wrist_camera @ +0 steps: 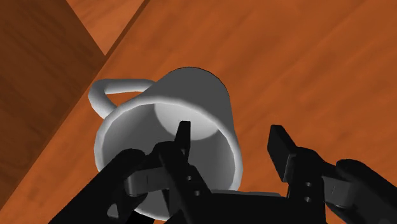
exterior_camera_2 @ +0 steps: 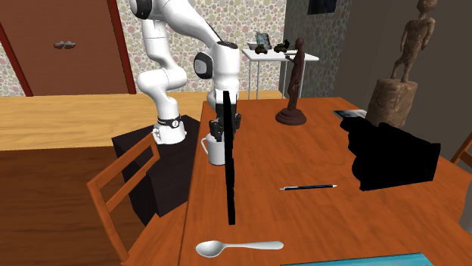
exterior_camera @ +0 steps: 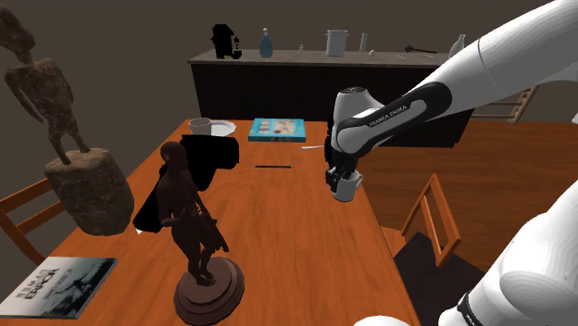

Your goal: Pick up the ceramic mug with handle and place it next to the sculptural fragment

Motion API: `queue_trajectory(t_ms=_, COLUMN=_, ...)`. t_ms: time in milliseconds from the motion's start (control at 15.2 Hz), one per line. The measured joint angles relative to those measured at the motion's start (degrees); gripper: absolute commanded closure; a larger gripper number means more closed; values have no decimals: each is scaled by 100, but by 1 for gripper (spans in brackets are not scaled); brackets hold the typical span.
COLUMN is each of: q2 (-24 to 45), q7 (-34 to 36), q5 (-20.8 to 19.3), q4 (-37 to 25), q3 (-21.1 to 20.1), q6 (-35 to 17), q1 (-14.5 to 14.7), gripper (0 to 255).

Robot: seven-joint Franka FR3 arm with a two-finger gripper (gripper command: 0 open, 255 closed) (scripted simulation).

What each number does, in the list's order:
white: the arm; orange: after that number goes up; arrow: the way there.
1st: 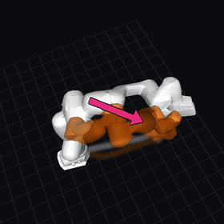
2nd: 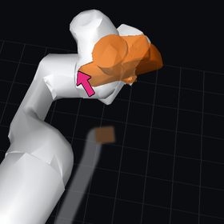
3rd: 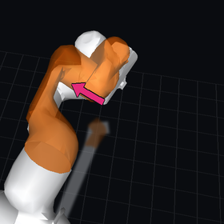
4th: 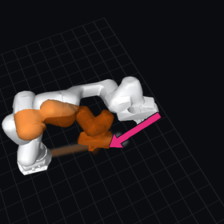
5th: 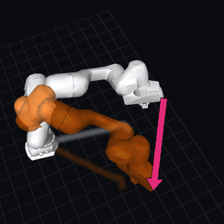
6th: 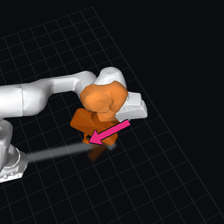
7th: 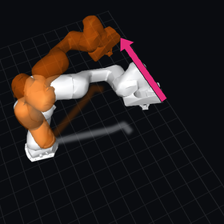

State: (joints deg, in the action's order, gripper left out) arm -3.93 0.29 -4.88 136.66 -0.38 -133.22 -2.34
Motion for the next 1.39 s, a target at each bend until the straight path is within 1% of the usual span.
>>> queue_trajectory(t_ms=660, q2=-23, q7=-1, q5=4, q4=-14, q3=-2, q6=38, q1=2, gripper=255)
queue_trajectory(t_ms=1386, q2=-461, q7=-80, q5=60, q4=-398, q3=-1, q6=856, q1=10, gripper=255)
